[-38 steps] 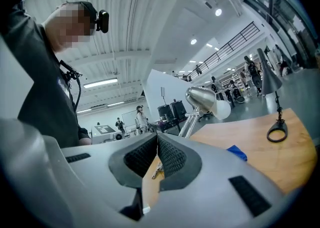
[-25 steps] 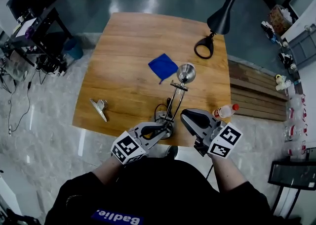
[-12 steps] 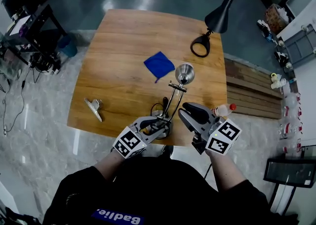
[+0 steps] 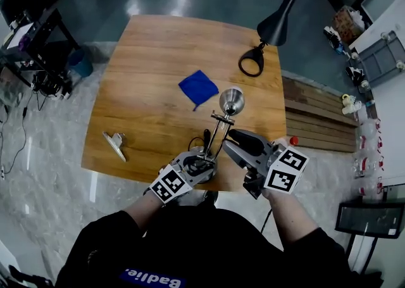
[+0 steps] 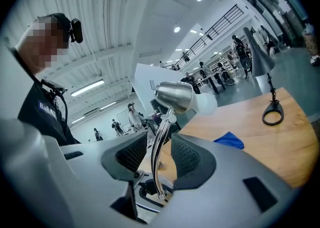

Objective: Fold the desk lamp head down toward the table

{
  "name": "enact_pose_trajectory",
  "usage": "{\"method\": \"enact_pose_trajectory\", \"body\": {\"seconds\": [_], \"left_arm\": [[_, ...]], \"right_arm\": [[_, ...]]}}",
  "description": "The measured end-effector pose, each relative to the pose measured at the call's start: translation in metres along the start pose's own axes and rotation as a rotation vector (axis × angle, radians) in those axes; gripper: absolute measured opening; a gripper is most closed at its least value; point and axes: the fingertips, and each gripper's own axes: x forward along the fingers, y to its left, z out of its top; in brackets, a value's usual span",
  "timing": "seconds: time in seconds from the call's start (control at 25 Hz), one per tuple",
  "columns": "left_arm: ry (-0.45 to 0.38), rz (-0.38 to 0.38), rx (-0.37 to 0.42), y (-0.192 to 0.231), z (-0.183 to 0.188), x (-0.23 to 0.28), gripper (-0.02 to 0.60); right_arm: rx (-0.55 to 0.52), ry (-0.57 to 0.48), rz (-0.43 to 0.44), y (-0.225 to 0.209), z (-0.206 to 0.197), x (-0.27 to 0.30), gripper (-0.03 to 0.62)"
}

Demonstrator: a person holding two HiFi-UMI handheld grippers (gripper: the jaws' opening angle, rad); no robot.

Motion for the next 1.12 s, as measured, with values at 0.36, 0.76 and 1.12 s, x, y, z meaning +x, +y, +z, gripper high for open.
{"method": "enact_pose_trajectory", "body": {"seconds": [0.36,0.76,1.12], "left_arm": [[0.026,0.010,0.071,0.005,-0.014,0.016,0.170],[0.033,0.046,0.065,0.012,-0.026,0.022,0.160],[0.005,0.055,0.057,0.012,-0.023,0.021,0.158]], "right_arm": [[0.083,0.025,0.020,-0.013,0.007,0.010,0.135],[0.184,-0.022,0.099,-0.015,0.014,0.014,0.051],[0.155,-0.024,0.124,-0.016,0.014,0.015,0.043]]}}
